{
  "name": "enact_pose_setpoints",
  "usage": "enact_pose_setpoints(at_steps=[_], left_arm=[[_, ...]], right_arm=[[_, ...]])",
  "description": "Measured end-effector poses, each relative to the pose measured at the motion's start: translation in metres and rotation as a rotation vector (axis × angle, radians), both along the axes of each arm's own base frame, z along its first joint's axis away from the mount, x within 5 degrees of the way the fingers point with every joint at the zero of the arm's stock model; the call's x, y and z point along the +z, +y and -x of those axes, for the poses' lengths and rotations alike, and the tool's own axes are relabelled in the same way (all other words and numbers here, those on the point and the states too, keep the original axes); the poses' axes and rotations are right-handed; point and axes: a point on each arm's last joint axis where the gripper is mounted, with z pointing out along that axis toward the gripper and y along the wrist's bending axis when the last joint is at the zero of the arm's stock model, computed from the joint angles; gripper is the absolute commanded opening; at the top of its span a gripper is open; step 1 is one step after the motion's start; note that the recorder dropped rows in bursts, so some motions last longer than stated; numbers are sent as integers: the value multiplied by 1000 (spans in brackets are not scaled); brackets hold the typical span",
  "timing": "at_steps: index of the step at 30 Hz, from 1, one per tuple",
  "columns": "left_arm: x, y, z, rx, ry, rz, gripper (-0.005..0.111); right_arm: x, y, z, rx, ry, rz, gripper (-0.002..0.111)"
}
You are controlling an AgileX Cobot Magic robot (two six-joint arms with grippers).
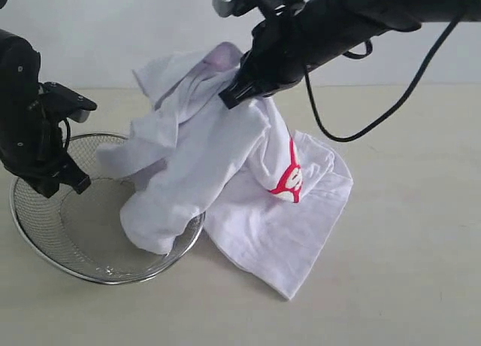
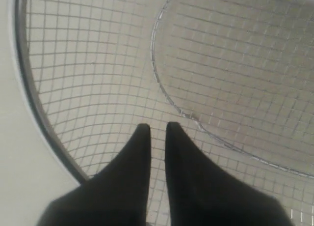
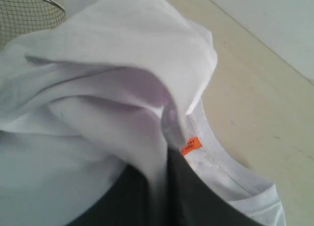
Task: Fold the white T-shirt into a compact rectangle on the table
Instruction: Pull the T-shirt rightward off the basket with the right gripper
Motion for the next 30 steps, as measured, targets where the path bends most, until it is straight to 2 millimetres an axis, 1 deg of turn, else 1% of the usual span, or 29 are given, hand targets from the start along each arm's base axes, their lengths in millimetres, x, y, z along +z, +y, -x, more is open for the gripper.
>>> enact_pose_setpoints(at_steps=[4, 8, 11, 14, 18, 23, 30], left_arm=[[0, 1, 0, -2, 5, -8, 8], [0, 2, 1, -8, 17, -26, 8], [1, 4, 1, -20, 20, -48, 8], [1, 4, 1, -23, 19, -52, 8], [1, 5, 1, -24, 22, -56, 8], [1, 8, 3, -31, 40, -91, 8], [5, 21, 2, -1, 25, -203, 8]], right_arm=[[-1, -17, -3, -22, 36, 9, 0], [4, -24, -3, -40, 28, 1, 0], [18, -27, 2, -51, -1, -27, 0], [32, -34, 5, -70, -35, -47, 0], [43, -47, 6, -103, -58, -60, 0], [52, -50, 11, -110, -74, -81, 0], [52, -50, 12, -102, -67, -76, 0]])
